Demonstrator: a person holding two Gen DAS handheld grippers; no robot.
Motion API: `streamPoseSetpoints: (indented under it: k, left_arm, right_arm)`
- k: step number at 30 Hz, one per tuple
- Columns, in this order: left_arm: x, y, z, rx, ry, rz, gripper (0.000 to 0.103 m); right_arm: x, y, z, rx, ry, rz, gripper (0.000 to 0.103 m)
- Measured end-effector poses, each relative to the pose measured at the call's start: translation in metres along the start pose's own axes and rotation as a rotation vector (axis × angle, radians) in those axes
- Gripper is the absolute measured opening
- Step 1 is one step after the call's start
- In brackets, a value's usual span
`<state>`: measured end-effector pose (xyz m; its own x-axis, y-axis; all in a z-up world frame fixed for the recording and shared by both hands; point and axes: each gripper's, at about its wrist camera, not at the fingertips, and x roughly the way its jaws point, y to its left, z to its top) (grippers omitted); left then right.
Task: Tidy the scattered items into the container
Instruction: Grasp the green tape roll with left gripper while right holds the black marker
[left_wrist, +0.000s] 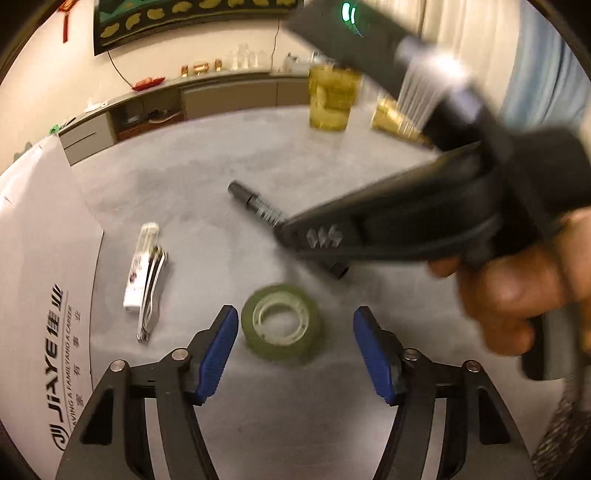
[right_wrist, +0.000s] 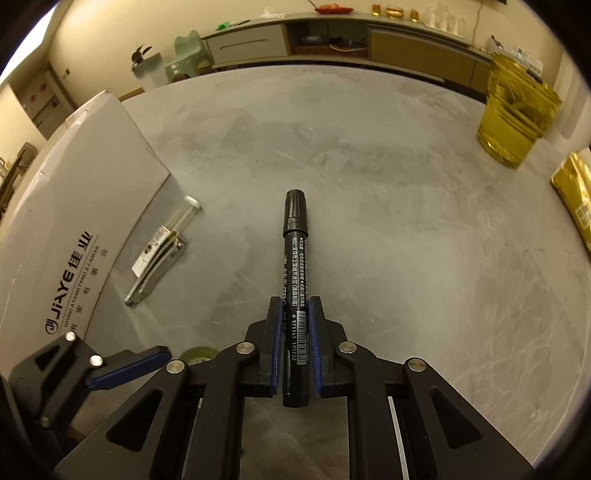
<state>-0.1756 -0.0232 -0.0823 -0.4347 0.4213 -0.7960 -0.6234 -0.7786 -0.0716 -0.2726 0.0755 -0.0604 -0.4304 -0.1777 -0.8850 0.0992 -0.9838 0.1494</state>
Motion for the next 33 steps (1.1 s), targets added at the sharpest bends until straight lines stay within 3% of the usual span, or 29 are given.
streamPoseSetpoints:
  k: [1, 2, 11, 33]
  left_arm:
    - [0.001, 0.002, -0.001, 0.002, -0.008, 0.019, 0.047]
    - [0.000, 0.005, 0.000, -0.006, -0.010, 0.006, 0.047]
    - [-0.019, 0.026, 0.006, -0.068, -0.042, -0.011, 0.047]
    - [-0.068, 0.017, -0.019, -0.071, -0.095, 0.009, 0.046]
  right_arm:
    - [0.000, 0.000, -0.001, 0.002, -0.001, 0.002, 0.014]
    - [0.000, 0.000, -0.001, 0.004, 0.000, 0.002, 0.014]
    - [-0.016, 0.001, -0.006, 0.030, -0.029, 0.019, 0.014]
    - [-0.054, 0.023, -0.049, 0.112, -0.072, 0.111, 0.014]
